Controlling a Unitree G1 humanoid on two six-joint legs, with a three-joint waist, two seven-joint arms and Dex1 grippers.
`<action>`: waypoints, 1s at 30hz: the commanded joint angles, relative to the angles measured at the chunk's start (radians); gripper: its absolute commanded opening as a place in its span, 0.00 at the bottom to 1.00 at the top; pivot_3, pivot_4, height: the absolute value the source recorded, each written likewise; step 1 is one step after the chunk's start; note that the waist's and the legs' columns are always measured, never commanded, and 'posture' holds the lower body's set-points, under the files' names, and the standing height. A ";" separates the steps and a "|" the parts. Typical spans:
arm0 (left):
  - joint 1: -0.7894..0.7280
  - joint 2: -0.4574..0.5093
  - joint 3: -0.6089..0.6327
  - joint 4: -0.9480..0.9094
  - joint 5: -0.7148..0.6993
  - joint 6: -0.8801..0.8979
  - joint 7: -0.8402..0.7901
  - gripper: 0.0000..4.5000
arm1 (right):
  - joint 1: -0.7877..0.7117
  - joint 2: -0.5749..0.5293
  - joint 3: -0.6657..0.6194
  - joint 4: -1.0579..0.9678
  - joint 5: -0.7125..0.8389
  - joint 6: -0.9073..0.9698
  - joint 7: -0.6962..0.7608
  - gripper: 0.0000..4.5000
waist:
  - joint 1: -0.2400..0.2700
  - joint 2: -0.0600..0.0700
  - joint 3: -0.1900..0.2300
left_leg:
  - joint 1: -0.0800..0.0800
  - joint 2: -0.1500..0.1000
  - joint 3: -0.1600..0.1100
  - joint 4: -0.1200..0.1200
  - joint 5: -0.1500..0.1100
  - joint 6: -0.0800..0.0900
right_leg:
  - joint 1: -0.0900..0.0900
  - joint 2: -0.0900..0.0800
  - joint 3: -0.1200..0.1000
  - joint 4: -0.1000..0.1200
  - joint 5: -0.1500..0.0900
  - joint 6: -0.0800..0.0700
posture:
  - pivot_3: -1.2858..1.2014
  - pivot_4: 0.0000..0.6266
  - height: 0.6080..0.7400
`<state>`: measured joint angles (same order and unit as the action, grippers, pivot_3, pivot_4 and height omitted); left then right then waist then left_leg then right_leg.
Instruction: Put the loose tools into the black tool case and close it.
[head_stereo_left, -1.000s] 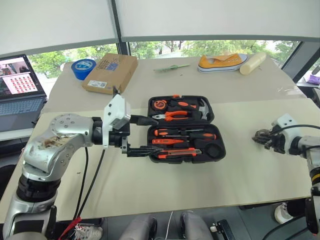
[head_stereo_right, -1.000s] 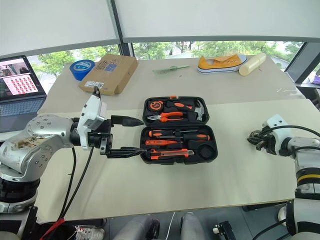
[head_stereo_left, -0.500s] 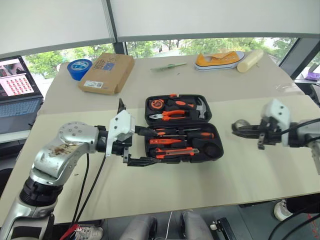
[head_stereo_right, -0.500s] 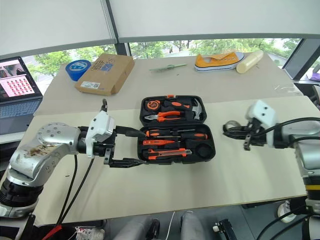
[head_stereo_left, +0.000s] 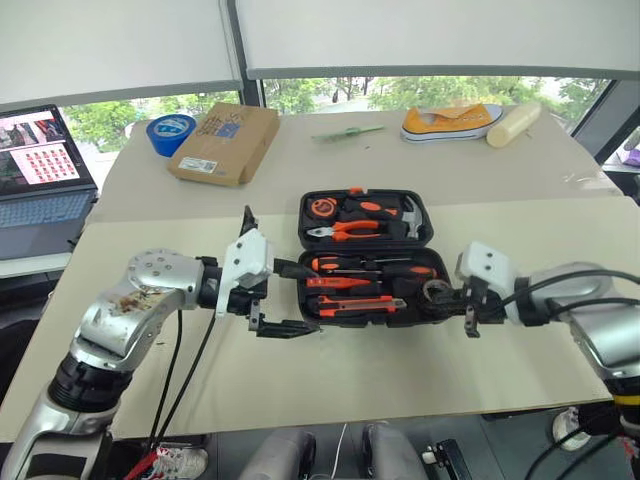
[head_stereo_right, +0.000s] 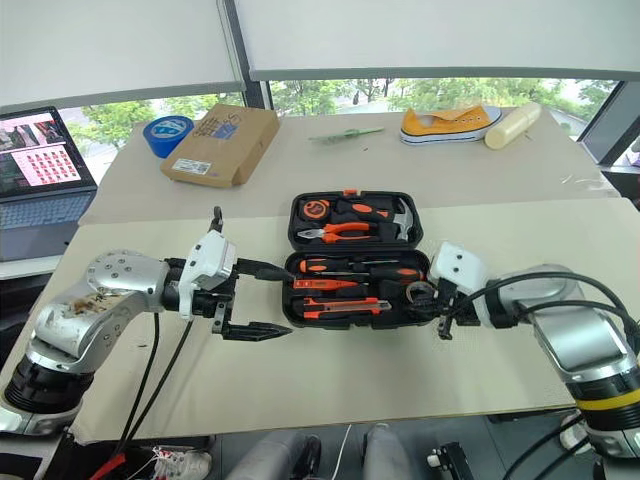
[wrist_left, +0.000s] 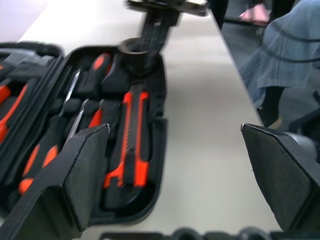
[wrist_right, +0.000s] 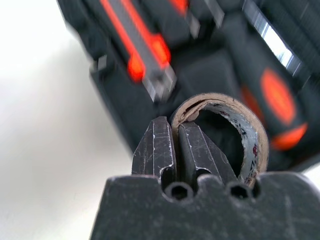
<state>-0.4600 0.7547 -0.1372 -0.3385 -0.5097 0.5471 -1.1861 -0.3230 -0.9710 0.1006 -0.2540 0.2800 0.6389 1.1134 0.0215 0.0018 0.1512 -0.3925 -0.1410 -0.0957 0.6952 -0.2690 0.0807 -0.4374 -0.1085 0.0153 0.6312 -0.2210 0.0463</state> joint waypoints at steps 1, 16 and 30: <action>-0.016 0.001 0.010 0.011 0.018 -0.050 -0.013 1.00 | 0.018 0.005 -0.033 -0.026 0.026 -0.007 0.000 0.01 | 0.001 0.000 0.000 | 0.000 0.000 0.000 0.000 0.000 0.000 | 0.000 0.000 0.000 0.000 0.000 0.000 | 0.52 0.24 0.96; -0.039 -0.026 -0.014 0.020 0.043 -0.079 -0.005 1.00 | 0.029 -0.016 -0.019 -0.119 0.047 -0.001 0.015 0.46 | 0.003 -0.001 0.000 | 0.000 0.000 0.000 0.000 0.000 0.000 | 0.000 0.000 -0.001 0.000 0.000 0.000 | 0.52 0.24 0.96; -0.068 -0.041 -0.014 0.036 0.046 -0.073 0.005 1.00 | 0.014 -0.086 -0.087 -0.137 0.091 0.052 0.000 0.83 | -0.002 -0.001 0.000 | 0.000 0.000 0.000 0.000 0.000 0.000 | 0.000 0.000 -0.001 0.000 0.000 0.000 | 0.52 0.24 0.96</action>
<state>-0.5128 0.7155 -0.1618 -0.2877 -0.4649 0.4834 -1.1871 -0.3074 -1.0360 0.0551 -0.3814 0.3631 0.6900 1.1103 0.0199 0.0006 0.1512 -0.3928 -0.1407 -0.0959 0.6953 -0.2690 0.0809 -0.4373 -0.1084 0.0147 0.6308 -0.2210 0.0463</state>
